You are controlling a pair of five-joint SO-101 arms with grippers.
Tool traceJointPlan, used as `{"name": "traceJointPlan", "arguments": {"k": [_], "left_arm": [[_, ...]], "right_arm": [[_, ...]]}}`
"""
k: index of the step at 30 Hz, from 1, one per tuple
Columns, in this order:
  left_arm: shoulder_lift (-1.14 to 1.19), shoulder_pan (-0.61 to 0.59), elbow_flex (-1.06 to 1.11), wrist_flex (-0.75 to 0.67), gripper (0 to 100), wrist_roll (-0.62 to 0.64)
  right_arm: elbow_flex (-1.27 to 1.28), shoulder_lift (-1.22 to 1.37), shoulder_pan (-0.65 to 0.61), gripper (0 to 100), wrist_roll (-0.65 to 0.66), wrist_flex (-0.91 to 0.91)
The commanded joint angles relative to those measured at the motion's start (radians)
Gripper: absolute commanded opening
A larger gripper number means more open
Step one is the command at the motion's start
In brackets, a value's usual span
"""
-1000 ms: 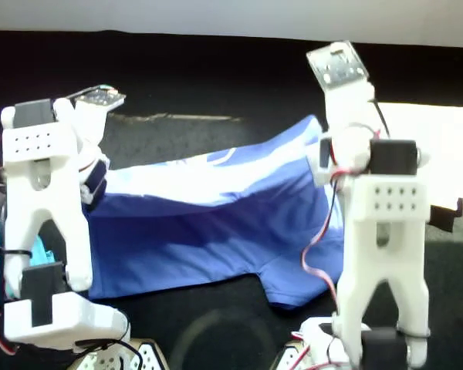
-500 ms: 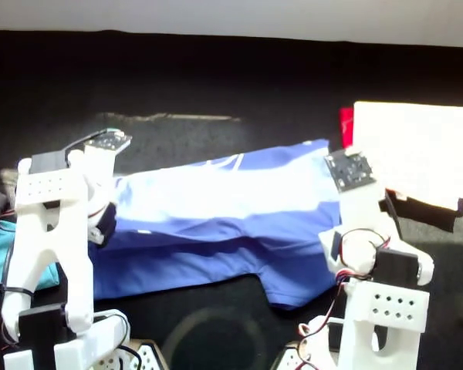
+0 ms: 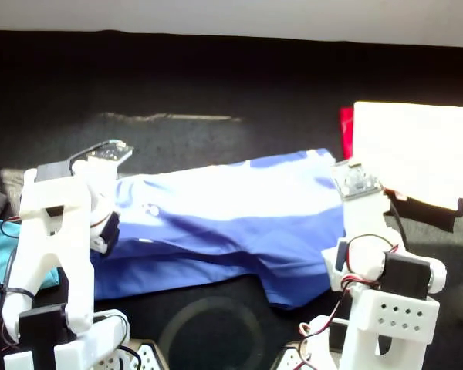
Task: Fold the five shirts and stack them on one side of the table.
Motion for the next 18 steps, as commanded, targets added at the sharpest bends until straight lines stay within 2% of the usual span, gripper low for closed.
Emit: {"name": "traceJointPlan", "arguments": {"k": [1,4,10,18], "left_arm": [[-0.036,-0.007,0.024,-0.014,1,-0.008],[-0.039,-0.013,0.01,-0.005,1,-0.008],[-0.039,-0.013,-0.044,0.107,1,-0.014],[-0.036,-0.107,-0.01,0.107,1,-0.166]], "right_arm": [[-0.067,-0.018,0.01,0.6,0.02,0.054],[-0.096,-0.019,0.018,0.6,0.061,0.068],[-0.085,-0.018,0.016,0.6,0.064,0.062],[-0.015,-0.019,0.016,0.6,0.066,0.048]]}}
